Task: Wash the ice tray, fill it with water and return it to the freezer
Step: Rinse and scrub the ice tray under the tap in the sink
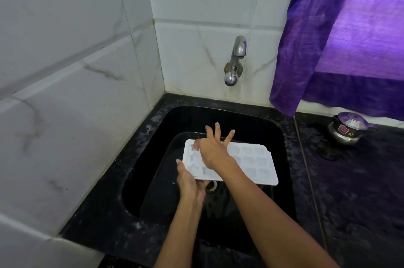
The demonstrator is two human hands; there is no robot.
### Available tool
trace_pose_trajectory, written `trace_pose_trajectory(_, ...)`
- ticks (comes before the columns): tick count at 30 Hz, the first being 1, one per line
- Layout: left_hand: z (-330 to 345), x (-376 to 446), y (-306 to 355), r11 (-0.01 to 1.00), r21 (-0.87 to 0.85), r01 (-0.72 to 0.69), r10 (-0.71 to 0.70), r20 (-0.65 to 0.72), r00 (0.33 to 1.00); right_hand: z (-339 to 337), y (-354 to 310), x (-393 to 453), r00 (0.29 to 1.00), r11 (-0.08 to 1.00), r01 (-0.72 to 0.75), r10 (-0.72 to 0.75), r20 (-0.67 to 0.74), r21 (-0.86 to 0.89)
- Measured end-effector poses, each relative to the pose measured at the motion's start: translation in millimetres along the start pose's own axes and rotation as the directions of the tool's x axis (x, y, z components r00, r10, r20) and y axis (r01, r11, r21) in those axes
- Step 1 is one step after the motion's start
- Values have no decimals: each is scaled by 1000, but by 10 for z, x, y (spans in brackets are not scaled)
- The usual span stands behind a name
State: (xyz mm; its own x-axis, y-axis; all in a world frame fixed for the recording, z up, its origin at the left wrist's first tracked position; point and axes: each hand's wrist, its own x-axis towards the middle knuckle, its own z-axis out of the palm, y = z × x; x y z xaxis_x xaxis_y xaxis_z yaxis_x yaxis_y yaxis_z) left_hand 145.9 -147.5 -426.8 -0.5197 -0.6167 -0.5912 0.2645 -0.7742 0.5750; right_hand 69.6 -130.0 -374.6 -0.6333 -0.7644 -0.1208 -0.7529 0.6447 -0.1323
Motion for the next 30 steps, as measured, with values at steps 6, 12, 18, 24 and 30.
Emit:
trace_pose_trajectory(6, -20, 15, -4, 1000, -1, -6, 6, -4, 1000, 8, -25, 20, 1000, 999, 15, -14, 20, -44)
trace_pose_trajectory(12, -17, 26, -3, 1000, -7, 5, -5, 1, 1000, 28, -37, 32, 999, 997, 31, -30, 16, -68)
trace_pose_trajectory(18, -20, 50, -13, 1000, 5, 4, -4, 10, 1000, 45, -29, 55, 1000, 998, 29, -28, 8, -58)
trace_pose_trajectory(24, -50, 83, 18, 1000, -5, 2, -2, 0, 1000, 60, 8, 11, 999, 997, 35, -36, 11, 70)
trace_pose_trajectory(30, -110, 197, 107, 1000, -14, -13, 13, -14, 1000, -170, 505, -183, 973, 951, -150, 190, -128, 269)
